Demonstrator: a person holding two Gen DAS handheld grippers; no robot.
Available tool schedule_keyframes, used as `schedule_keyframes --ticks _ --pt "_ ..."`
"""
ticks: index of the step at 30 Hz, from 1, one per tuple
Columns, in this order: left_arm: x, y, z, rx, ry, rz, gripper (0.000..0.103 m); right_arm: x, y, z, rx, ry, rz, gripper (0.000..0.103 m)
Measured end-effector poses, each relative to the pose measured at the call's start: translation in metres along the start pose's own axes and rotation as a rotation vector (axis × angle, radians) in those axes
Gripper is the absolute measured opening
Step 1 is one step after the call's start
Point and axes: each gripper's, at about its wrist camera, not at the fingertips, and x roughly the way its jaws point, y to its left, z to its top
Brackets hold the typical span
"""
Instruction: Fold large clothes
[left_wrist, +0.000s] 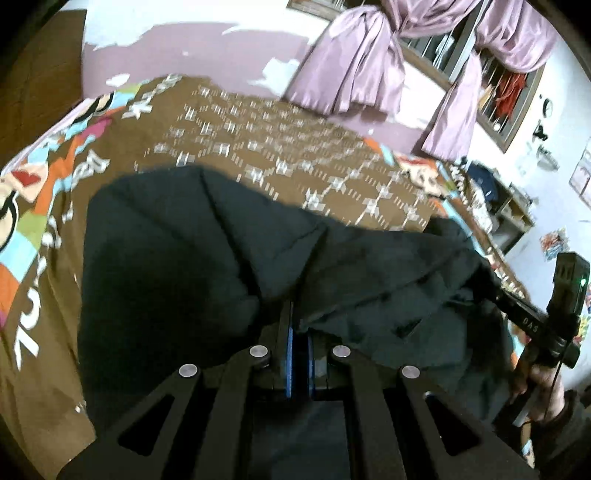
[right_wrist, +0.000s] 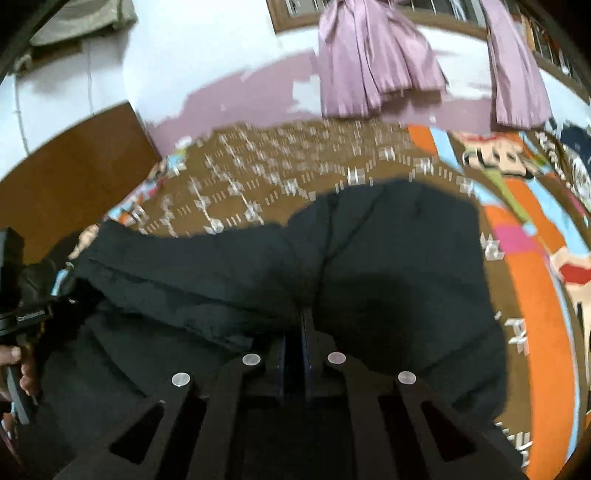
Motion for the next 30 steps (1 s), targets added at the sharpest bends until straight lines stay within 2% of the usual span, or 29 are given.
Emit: schedule_keyframes --ticks 3,6,9,12,14,16,19,20,21,23,25,28,30 --pt "0.017 -0.002 -0.007 0.027 0.009 0.030 0.004 0.009 0.000 -0.005 -0.014 0.020 -0.010 0.006" --pt "0.028 -0.003 -0.009 0.057 0.023 0.061 0.003 0.001 -0.011 -0.007 0.036 0.005 0.042 0.008" --pt "0.025 0.003 -0.010 0.042 0.023 0.027 0.004 -0.022 -0.020 -0.013 0.082 -0.021 0.069 0.011" --pt "0.009 0.010 -0.015 0.016 0.003 0.009 0.010 -0.058 -0.025 -0.004 0.083 -0.131 0.066 0.013" --pt "-0.001 0.010 -0.014 0.018 -0.012 0.017 0.022 -0.072 -0.025 0.020 0.089 -0.199 0.068 0.013" --pt "-0.021 0.006 -0.014 0.042 -0.089 0.029 0.027 -0.068 -0.022 0.049 0.076 -0.204 0.091 0.013" --pt "-0.051 -0.006 0.001 0.097 -0.310 0.057 0.032 -0.038 -0.023 0.097 0.108 -0.167 0.159 0.013" --pt "-0.055 -0.011 0.012 0.093 -0.354 0.055 0.033 -0.018 -0.027 0.112 0.155 -0.127 0.205 0.013" --pt "-0.053 -0.015 0.032 0.067 -0.363 0.025 0.033 -0.002 -0.031 0.119 0.195 -0.093 0.230 0.013" --pt "-0.038 -0.020 0.060 0.033 -0.326 0.007 0.033 0.027 -0.037 0.121 0.266 0.004 0.287 0.013" --pt "-0.007 -0.024 0.091 -0.008 -0.239 0.009 0.033 0.046 -0.037 0.109 0.295 0.077 0.338 0.013" --pt "0.033 -0.022 0.110 -0.067 -0.102 0.001 0.033 0.054 -0.024 0.082 0.157 0.173 0.349 0.013" --pt "0.052 -0.016 0.111 -0.087 0.000 -0.038 0.033 0.052 -0.018 0.067 0.091 0.213 0.338 0.013"
